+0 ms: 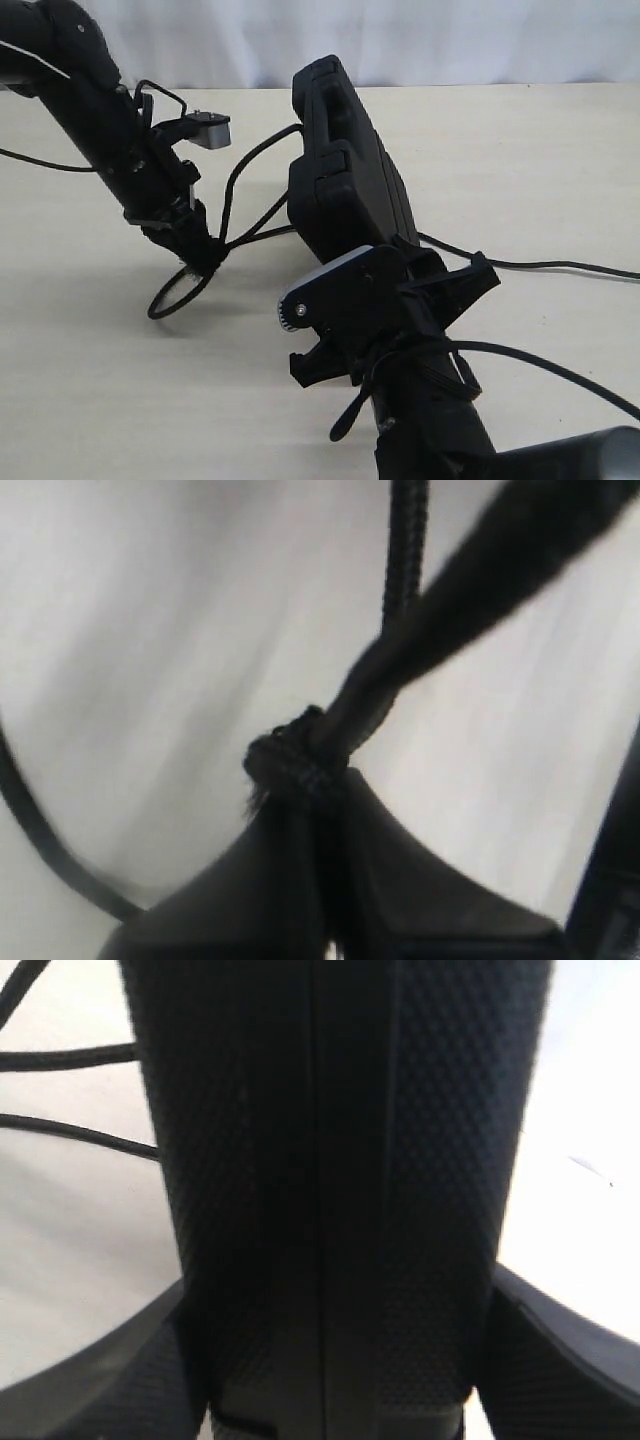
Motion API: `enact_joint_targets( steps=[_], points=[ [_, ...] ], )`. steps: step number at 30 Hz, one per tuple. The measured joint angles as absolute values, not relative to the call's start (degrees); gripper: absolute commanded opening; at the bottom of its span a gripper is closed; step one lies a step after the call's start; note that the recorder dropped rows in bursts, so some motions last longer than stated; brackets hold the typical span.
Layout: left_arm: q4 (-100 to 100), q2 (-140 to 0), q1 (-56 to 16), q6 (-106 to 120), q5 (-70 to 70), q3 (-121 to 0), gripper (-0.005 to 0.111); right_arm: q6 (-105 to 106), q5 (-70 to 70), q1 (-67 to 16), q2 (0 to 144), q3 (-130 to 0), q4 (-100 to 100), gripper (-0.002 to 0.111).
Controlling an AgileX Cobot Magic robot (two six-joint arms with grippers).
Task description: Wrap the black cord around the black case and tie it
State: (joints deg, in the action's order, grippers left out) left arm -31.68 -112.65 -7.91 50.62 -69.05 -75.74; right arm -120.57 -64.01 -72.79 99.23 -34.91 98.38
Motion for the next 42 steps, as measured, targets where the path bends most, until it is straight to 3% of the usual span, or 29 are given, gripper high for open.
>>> enact_joint_targets(
  steps=[7,12,18,35,42],
  points=[
    [-13.14,-108.12,-9.28,41.71,-45.91,-74.43,0.000,-120.57,-64.01,-72.79,99.23,-34.91,98.38,0.004],
    [-5.15,-100.53,-13.99,38.12,-29.03,-65.76,0.000,-120.57,-64.01,-72.79,99.23,-34.91,98.38,0.004],
    [21.32,-93.20,-15.50,19.23,-10.64,-49.65,0.000,-120.57,-64.01,-72.79,99.23,-34.91,98.38,0.004],
    [47.45,-89.49,-15.50,-7.76,-8.99,-48.87,0.000,-120.57,-63.91,-72.79,99.23,-34.91,98.38,0.004],
    [72.83,-87.72,-19.96,-34.45,-24.24,-49.66,0.000,-120.57,-63.91,-72.79,99.23,-34.91,98.38,0.004]
  ],
)
